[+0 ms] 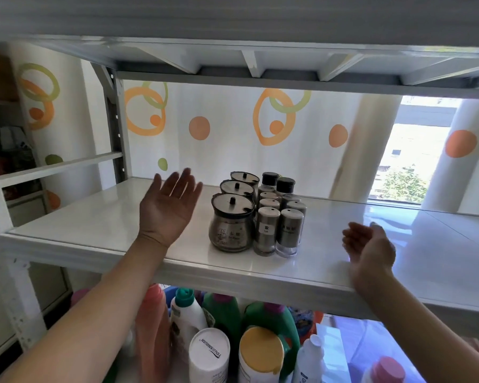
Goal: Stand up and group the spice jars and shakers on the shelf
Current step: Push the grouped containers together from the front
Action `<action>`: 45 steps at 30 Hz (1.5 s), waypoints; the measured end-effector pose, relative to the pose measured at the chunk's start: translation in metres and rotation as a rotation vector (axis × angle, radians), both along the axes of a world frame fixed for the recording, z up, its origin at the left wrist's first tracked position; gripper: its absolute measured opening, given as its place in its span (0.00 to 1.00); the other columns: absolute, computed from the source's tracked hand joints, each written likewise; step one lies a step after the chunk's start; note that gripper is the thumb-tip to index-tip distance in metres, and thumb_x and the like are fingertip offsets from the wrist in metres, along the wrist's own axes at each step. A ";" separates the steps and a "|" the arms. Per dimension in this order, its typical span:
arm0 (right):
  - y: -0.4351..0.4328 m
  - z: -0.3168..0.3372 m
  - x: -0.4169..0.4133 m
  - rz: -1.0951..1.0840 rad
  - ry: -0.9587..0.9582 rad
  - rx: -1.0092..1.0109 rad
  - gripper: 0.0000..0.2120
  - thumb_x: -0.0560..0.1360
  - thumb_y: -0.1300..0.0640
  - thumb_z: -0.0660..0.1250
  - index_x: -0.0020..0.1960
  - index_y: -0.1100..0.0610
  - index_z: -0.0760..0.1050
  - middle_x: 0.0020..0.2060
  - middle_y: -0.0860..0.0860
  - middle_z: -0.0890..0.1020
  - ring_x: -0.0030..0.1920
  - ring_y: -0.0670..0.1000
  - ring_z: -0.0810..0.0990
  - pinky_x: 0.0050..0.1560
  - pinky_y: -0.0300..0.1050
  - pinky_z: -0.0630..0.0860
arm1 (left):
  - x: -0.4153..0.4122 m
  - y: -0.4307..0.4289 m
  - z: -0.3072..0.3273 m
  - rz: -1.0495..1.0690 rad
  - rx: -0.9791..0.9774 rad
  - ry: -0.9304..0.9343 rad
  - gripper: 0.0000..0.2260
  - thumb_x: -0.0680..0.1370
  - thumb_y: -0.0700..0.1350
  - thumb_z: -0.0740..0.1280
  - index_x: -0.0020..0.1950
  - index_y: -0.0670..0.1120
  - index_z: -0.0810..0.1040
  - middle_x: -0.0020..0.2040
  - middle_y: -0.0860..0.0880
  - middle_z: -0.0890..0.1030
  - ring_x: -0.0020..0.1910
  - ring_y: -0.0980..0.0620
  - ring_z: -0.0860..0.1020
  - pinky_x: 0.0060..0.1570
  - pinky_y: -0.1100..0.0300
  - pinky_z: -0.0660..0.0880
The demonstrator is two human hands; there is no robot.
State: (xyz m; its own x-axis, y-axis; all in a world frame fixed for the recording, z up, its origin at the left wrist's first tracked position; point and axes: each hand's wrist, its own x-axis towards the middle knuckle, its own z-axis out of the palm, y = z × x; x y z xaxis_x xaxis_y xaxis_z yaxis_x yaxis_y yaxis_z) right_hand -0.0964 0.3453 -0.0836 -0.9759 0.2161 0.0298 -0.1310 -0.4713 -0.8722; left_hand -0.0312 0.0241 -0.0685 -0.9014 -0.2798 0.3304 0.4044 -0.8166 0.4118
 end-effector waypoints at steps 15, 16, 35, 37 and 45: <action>-0.072 0.009 -0.014 0.379 -0.008 0.277 0.31 0.76 0.33 0.43 0.61 0.51 0.74 0.59 0.47 0.77 0.64 0.48 0.73 0.62 0.45 0.65 | -0.037 0.040 -0.012 0.134 -0.645 -0.384 0.27 0.81 0.61 0.44 0.71 0.48 0.66 0.71 0.47 0.70 0.70 0.49 0.68 0.69 0.50 0.65; -0.074 0.008 -0.016 0.403 -0.002 0.281 0.35 0.74 0.30 0.43 0.59 0.53 0.76 0.58 0.50 0.80 0.62 0.51 0.75 0.60 0.48 0.69 | -0.036 0.042 -0.011 0.101 -0.648 -0.364 0.26 0.80 0.61 0.44 0.66 0.50 0.70 0.68 0.47 0.73 0.67 0.48 0.71 0.63 0.52 0.70; -0.075 0.002 -0.027 0.642 0.090 0.187 0.32 0.77 0.34 0.41 0.51 0.51 0.79 0.41 0.49 0.86 0.47 0.51 0.83 0.53 0.48 0.77 | -0.044 0.042 -0.018 0.043 -0.721 -0.385 0.27 0.80 0.61 0.43 0.65 0.50 0.73 0.61 0.48 0.79 0.63 0.48 0.75 0.62 0.52 0.70; -0.075 0.001 -0.033 0.650 0.093 0.174 0.34 0.76 0.33 0.40 0.53 0.54 0.78 0.40 0.50 0.86 0.43 0.50 0.85 0.47 0.46 0.79 | -0.048 0.039 -0.018 0.094 -0.688 -0.384 0.28 0.80 0.62 0.43 0.70 0.49 0.68 0.66 0.49 0.75 0.68 0.49 0.71 0.67 0.51 0.67; -0.085 0.004 -0.053 0.708 0.068 0.065 0.40 0.75 0.31 0.38 0.56 0.60 0.76 0.39 0.54 0.86 0.40 0.51 0.86 0.37 0.42 0.81 | -0.062 0.039 -0.015 0.137 -0.674 -0.469 0.27 0.80 0.62 0.43 0.58 0.50 0.76 0.57 0.47 0.81 0.58 0.47 0.77 0.58 0.51 0.73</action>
